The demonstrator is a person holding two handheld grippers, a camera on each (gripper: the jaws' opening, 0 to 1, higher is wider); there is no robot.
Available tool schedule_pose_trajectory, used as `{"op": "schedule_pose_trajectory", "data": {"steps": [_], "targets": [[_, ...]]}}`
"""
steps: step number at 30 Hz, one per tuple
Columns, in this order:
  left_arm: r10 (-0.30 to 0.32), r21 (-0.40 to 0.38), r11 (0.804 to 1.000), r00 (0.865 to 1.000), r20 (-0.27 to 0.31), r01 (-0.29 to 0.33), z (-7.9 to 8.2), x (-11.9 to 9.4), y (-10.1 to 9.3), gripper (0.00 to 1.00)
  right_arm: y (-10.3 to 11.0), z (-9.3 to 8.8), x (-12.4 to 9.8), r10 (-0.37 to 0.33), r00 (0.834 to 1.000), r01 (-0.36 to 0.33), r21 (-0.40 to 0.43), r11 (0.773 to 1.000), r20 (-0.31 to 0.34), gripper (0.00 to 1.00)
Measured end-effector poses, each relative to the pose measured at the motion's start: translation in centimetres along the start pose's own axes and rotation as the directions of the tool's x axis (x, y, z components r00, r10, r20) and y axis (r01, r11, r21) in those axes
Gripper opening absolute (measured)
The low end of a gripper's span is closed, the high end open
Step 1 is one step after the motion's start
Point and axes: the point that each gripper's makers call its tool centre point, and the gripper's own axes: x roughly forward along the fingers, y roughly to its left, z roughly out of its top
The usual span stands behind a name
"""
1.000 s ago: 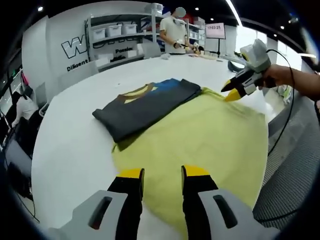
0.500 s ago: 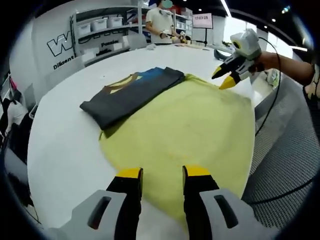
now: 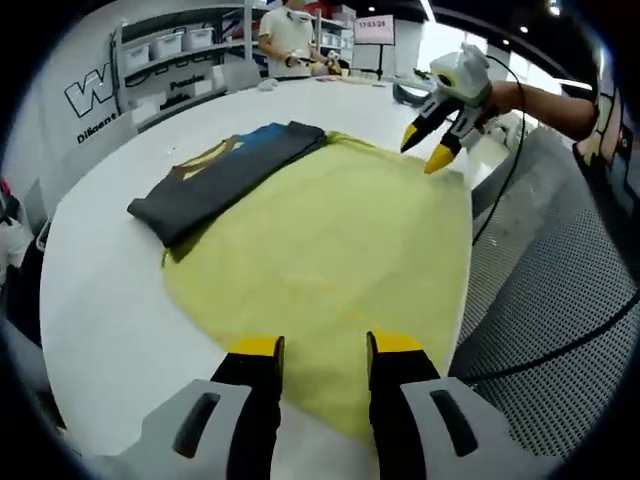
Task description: Fold the garment on the visible template until the final outline fits inside the template.
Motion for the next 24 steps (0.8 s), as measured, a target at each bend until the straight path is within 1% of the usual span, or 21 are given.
{"op": "schedule_pose_trajectory", "data": {"steps": [2, 5, 8, 9, 11, 13, 16, 18, 19, 20, 23, 24], "targets": [[-0.022, 0.027, 0.999, 1.000, -0.016, 0.022, -0.3, 0.1, -0.5, 0.30, 0.5, -0.4, 0.0, 0.026, 0.999, -0.027, -0.033, 0.999, -0.021, 0.31], [-0.041, 0.047, 0.998, 0.999, -0.032, 0.042, -0.5, 0.0, -0.8, 0.30, 0.9, -0.9, 0.1, 0.036, 0.998, -0.040, -0.071, 0.997, -0.055, 0.31], [-0.044, 0.066, 0.997, 0.998, -0.053, 0.048, -1.0, 0.0, -0.9, 0.30, 1.3, -1.3, 0.2, 0.053, 0.996, -0.060, -0.088, 0.994, -0.078, 0.31], [-0.047, 0.066, 0.997, 0.997, -0.059, 0.051, -1.1, -0.1, -0.9, 0.29, 1.3, -1.4, 0.2, 0.055, 0.995, -0.062, -0.090, 0.994, -0.083, 0.31], [-0.054, 0.084, 0.995, 0.996, -0.075, 0.060, -1.5, 0.0, -1.2, 0.30, 1.3, -2.0, 0.2, 0.045, 0.990, -0.062, -0.127, 0.990, -0.131, 0.31], [-0.054, 0.091, 0.994, 0.995, -0.081, 0.061, -1.6, 0.0, -1.2, 0.29, 1.2, -2.2, 0.2, 0.035, 0.989, -0.055, -0.138, 0.989, -0.143, 0.31], [-0.056, 0.094, 0.993, 0.994, -0.092, 0.065, -1.9, 0.1, -1.3, 0.28, 1.2, -2.2, 0.3, 0.039, 0.989, -0.058, -0.133, 0.989, -0.144, 0.30], [-0.043, 0.123, 0.991, 0.995, -0.094, 0.054, -2.0, 0.1, -1.2, 0.27, 1.3, -2.4, 0.3, 0.058, 0.989, -0.072, -0.106, 0.992, -0.137, 0.29], [-0.043, 0.118, 0.992, 0.994, -0.096, 0.054, -2.1, 0.1, -1.2, 0.26, 1.3, -2.4, 0.3, 0.059, 0.989, -0.074, -0.108, 0.991, -0.135, 0.29], [-0.039, 0.096, 0.994, 0.995, -0.093, 0.048, -2.1, 0.0, -1.1, 0.26, 1.3, -2.4, 0.2, 0.060, 0.989, -0.074, -0.103, 0.992, -0.133, 0.28], [-0.032, 0.112, 0.993, 0.995, -0.091, 0.042, -2.1, 0.0, -1.1, 0.24, 1.3, -2.4, 0.3, 0.057, 0.990, -0.071, -0.100, 0.992, -0.131, 0.26], [-0.029, 0.109, 0.993, 0.995, -0.090, 0.039, -2.0, 0.1, -1.1, 0.22, 1.3, -2.4, 0.3, 0.055, 0.989, -0.069, -0.099, 0.993, -0.134, 0.25]]}}
